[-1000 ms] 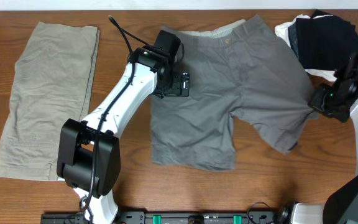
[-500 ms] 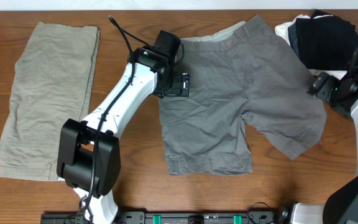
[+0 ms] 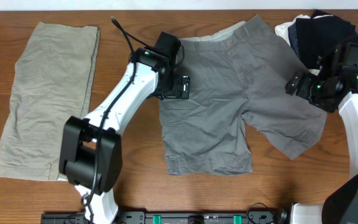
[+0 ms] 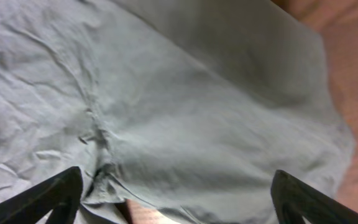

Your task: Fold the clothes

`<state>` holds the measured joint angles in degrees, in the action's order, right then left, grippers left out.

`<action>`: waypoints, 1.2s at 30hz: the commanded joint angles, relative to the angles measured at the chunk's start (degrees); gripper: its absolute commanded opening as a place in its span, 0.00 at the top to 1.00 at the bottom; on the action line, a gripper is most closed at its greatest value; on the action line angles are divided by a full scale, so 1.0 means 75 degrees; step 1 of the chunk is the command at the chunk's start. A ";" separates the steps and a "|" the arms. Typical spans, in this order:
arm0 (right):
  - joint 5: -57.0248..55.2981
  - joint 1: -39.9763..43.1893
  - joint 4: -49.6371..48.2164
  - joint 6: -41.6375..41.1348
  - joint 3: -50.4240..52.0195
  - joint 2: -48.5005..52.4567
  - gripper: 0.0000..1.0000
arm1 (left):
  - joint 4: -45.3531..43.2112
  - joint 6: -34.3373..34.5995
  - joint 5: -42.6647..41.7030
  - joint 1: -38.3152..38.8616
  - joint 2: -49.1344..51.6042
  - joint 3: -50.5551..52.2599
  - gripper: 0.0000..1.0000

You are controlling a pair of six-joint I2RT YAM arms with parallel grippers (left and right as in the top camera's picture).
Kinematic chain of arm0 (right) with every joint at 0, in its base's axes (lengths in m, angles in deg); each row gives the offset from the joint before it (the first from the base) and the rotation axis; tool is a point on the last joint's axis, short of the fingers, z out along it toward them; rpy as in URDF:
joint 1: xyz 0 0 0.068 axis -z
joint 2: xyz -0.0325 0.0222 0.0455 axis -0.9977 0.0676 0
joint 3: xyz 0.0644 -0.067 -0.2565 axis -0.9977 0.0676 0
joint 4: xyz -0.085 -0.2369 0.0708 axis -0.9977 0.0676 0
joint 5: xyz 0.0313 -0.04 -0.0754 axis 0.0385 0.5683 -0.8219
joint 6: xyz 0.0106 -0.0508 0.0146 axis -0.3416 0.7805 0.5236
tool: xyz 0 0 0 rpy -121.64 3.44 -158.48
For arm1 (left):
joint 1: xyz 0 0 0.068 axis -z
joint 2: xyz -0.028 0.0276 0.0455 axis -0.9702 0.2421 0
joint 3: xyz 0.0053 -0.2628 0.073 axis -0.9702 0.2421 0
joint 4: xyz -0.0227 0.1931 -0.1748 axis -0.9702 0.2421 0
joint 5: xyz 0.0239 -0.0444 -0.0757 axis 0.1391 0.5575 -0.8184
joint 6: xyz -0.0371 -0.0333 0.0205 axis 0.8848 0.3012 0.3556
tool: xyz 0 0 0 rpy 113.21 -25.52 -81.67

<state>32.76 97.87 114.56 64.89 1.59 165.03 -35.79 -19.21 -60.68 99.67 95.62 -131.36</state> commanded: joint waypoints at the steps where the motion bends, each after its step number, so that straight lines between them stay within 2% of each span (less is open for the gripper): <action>1: 0.0189 -0.0210 -0.0169 0.0149 -0.0134 -0.0047 0.09 | -0.0067 -0.0562 -0.0332 -0.0012 0.0583 0.0061 0.02; 3: 0.0189 -0.0277 -0.0230 0.0149 -0.0134 -0.0047 0.14 | -0.0286 -0.0583 -0.0335 -0.0009 0.0787 0.0058 0.01; 6: 0.0187 -0.0335 -0.0248 0.0149 -0.0134 -0.0047 0.20 | -0.0871 -0.0749 -0.0332 -0.0009 0.0982 0.0058 0.07; 13: 0.0189 -0.0344 -0.0289 0.0146 -0.0134 -0.0047 0.20 | -0.3442 -0.3098 -0.0332 -0.0012 0.1416 0.0058 0.12; 17: 0.0189 -0.0347 -0.0248 0.0146 -0.0134 -0.0047 0.19 | -0.4331 -0.3448 -0.0335 -0.0009 0.1784 0.0058 0.13; 24: 0.0189 -0.0350 -0.0175 0.0087 -0.0134 -0.0047 0.19 | -0.4762 -0.3958 -0.0294 -0.0020 0.2084 0.0058 0.23; 26: 0.0189 -0.0350 -0.0178 0.0087 -0.0134 -0.0047 0.19 | -0.4843 -0.3952 -0.0181 -0.0035 0.2154 0.0058 0.29; 28: 0.0187 -0.0350 -0.0178 0.0090 -0.0134 -0.0047 0.19 | -0.4838 -0.3885 0.0096 -0.0047 0.2224 0.0058 0.41; 29: 0.0189 -0.0350 -0.0178 0.0090 -0.0134 -0.0047 0.19 | -0.4820 -0.3768 0.0233 -0.0047 0.2244 0.0058 0.43; 36: 0.0189 -0.0350 -0.0178 0.0090 -0.0134 -0.0047 0.18 | -0.3899 -0.2801 0.1011 -0.0300 0.2291 0.0058 0.43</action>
<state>33.90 96.06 113.16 65.61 1.59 165.03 -67.92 -44.39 -57.62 99.34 111.25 -130.99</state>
